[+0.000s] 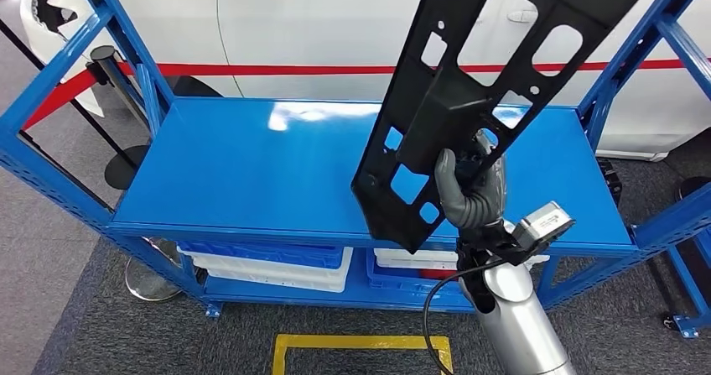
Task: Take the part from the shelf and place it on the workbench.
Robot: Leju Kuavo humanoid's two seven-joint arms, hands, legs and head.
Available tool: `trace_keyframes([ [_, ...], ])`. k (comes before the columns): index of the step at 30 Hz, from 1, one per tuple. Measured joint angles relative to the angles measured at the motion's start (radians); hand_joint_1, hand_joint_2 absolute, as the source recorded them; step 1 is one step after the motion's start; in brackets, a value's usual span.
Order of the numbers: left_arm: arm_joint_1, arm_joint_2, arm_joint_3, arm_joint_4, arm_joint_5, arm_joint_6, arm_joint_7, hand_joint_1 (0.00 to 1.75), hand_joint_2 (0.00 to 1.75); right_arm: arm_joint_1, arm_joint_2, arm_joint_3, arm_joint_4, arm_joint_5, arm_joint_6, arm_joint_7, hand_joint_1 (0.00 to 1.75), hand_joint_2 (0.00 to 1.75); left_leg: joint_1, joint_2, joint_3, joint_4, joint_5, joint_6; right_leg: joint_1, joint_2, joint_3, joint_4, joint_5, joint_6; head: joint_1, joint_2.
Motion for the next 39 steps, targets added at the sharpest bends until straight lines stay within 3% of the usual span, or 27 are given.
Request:
trace_keyframes([
  [1,-0.001,0.000,-0.002,0.000,-0.002,0.000,0.001,0.00,1.75,0.004,0.000,-0.004,-0.001,-0.004,0.004,-0.001,1.75,1.75,-0.002,0.000,0.011,-0.025,0.004,0.005,0.001,0.000,-0.001,0.001,0.000,0.005,0.000,0.000],
  [5,0.000,-0.001,-0.007,0.000,-0.003,0.000,0.003,0.00,1.75,0.014,0.000,-0.016,-0.006,-0.009,0.010,-0.002,1.75,1.75,0.000,0.000,0.016,-0.042,0.012,0.025,0.000,0.001,-0.007,0.013,-0.011,0.026,0.002,0.000],
  [7,-0.001,-0.002,-0.010,0.000,-0.004,0.000,0.003,0.00,1.75,0.017,0.000,-0.021,-0.010,-0.009,0.011,-0.004,1.75,1.75,0.004,0.001,0.018,-0.051,0.018,0.035,-0.003,0.001,-0.044,0.095,-0.062,0.036,0.005,0.000],
  [9,0.000,-0.002,-0.012,0.000,-0.004,0.000,0.003,0.00,1.75,0.022,0.000,-0.024,-0.010,-0.011,0.012,-0.005,1.75,1.75,0.004,0.001,0.018,-0.053,0.020,0.038,-0.005,0.001,-0.105,0.223,-0.120,0.043,0.006,0.000],
  [10,0.000,-0.003,-0.014,0.000,-0.005,-0.002,0.003,0.00,1.75,0.026,0.000,-0.024,-0.010,-0.017,0.018,-0.005,1.75,1.75,0.003,0.001,0.017,-0.052,0.019,0.038,-0.006,0.001,-0.125,0.263,-0.129,0.046,0.006,0.000],
  [11,0.001,-0.003,-0.015,0.000,-0.006,-0.005,0.004,0.00,1.75,0.030,0.000,-0.025,-0.009,-0.029,0.030,-0.005,1.75,1.75,0.004,0.000,0.017,-0.051,0.019,0.037,-0.008,0.000,-0.128,0.267,-0.119,0.047,0.007,0.000],
  [12,0.002,-0.004,-0.017,0.000,-0.008,-0.010,0.006,0.00,1.75,0.031,0.000,-0.025,-0.009,-0.050,0.053,-0.005,1.75,1.75,0.004,0.000,0.017,-0.049,0.019,0.036,-0.009,-0.001,-0.110,0.232,-0.091,0.047,0.007,0.000],
  [14,0.001,-0.005,-0.021,0.000,-0.013,-0.023,0.012,0.00,1.75,0.033,0.000,-0.025,-0.009,-0.109,0.124,-0.002,1.75,1.75,0.003,-0.001,0.018,-0.045,0.017,0.031,-0.010,-0.002,-0.040,0.096,-0.028,0.042,0.007,0.000],
  [16,0.000,-0.005,-0.025,0.000,-0.015,-0.036,0.017,0.00,1.75,0.041,0.001,-0.023,-0.005,-0.165,0.205,0.005,1.75,1.75,-0.001,-0.002,0.016,-0.041,0.015,0.022,-0.006,-0.001,0.003,0.008,-0.001,0.033,0.006,0.000],
  [19,0.000,-0.006,-0.028,0.000,-0.021,-0.051,0.019,0.00,1.75,0.065,0.003,-0.019,0.009,-0.233,0.316,0.008,1.75,1.75,-0.001,-0.002,0.014,-0.042,0.015,0.005,-0.004,-0.001,0.004,-0.006,0.004,0.016,0.005,0.000],
  [21,0.001,-0.006,-0.033,0.000,-0.026,-0.058,0.019,0.00,1.75,0.077,0.010,-0.015,0.024,-0.270,0.390,0.001,1.75,1.75,0.001,-0.001,0.000,-0.007,-0.016,-0.005,-0.008,-0.003,0.002,-0.013,0.012,0.001,0.003,0.000],
  [24,0.001,-0.006,-0.042,0.000,-0.032,-0.064,0.020,0.00,1.75,0.090,0.026,-0.003,0.064,-0.317,0.490,-0.004,1.75,1.75,0.003,0.000,-0.068,0.170,-0.121,-0.015,-0.005,-0.006,-0.006,-0.014,0.018,-0.011,-0.001,0.000],
  [25,0.001,-0.006,-0.045,0.000,-0.034,-0.067,0.021,0.00,1.75,0.096,0.031,0.000,0.081,-0.328,0.512,-0.003,1.75,1.75,0.003,0.000,-0.084,0.218,-0.140,-0.017,-0.004,-0.006,-0.009,-0.012,0.019,-0.012,0.000,0.000],
  [26,0.001,-0.005,-0.047,0.000,-0.035,-0.070,0.022,0.00,1.75,0.101,0.037,0.004,0.097,-0.337,0.528,-0.002,1.75,1.75,0.003,0.000,-0.084,0.232,-0.140,-0.018,-0.003,-0.007,-0.013,-0.009,0.020,-0.012,-0.001,0.000],
  [27,0.001,-0.005,-0.049,0.000,-0.037,-0.073,0.023,0.00,1.75,0.105,0.042,0.007,0.113,-0.343,0.539,-0.001,1.75,1.75,0.003,0.000,-0.064,0.205,-0.122,-0.017,-0.003,-0.007,-0.017,-0.005,0.021,-0.012,-0.001,0.000],
  [29,0.001,-0.005,-0.051,0.000,-0.040,-0.078,0.024,0.00,1.75,0.107,0.053,0.010,0.140,-0.350,0.552,0.001,1.75,1.75,0.003,0.000,0.013,0.073,-0.072,-0.010,-0.002,-0.006,-0.024,0.004,0.023,-0.009,-0.001,0.000],
  [31,-0.002,-0.005,-0.052,0.000,-0.040,-0.084,0.023,0.00,1.75,0.108,0.064,0.011,0.165,-0.353,0.559,0.001,1.75,1.75,-0.001,0.000,0.062,-0.021,-0.045,-0.001,0.000,-0.006,-0.028,0.009,0.026,-0.001,0.000,0.000],
  [35,-0.001,-0.005,-0.055,0.000,-0.042,-0.094,0.030,0.00,1.75,0.123,0.080,0.012,0.201,-0.354,0.570,0.000,1.75,1.75,-0.002,0.000,0.061,-0.043,-0.024,0.023,0.000,-0.005,-0.033,0.009,0.031,0.024,0.001,0.000],
  [37,-0.001,-0.005,-0.058,0.000,-0.043,-0.098,0.036,0.00,1.75,0.136,0.085,0.011,0.209,-0.354,0.573,-0.001,1.75,1.75,0.004,0.003,0.055,-0.054,-0.007,0.036,-0.001,-0.003,-0.055,0.063,-0.021,0.033,0.003,0.000],
  [39,-0.001,-0.004,-0.060,0.000,-0.043,-0.102,0.039,0.00,1.75,0.152,0.089,0.009,0.214,-0.353,0.576,-0.002,1.75,1.75,0.002,0.004,0.041,-0.053,0.003,0.041,-0.004,-0.002,-0.098,0.183,-0.103,0.039,0.006,0.000],
])
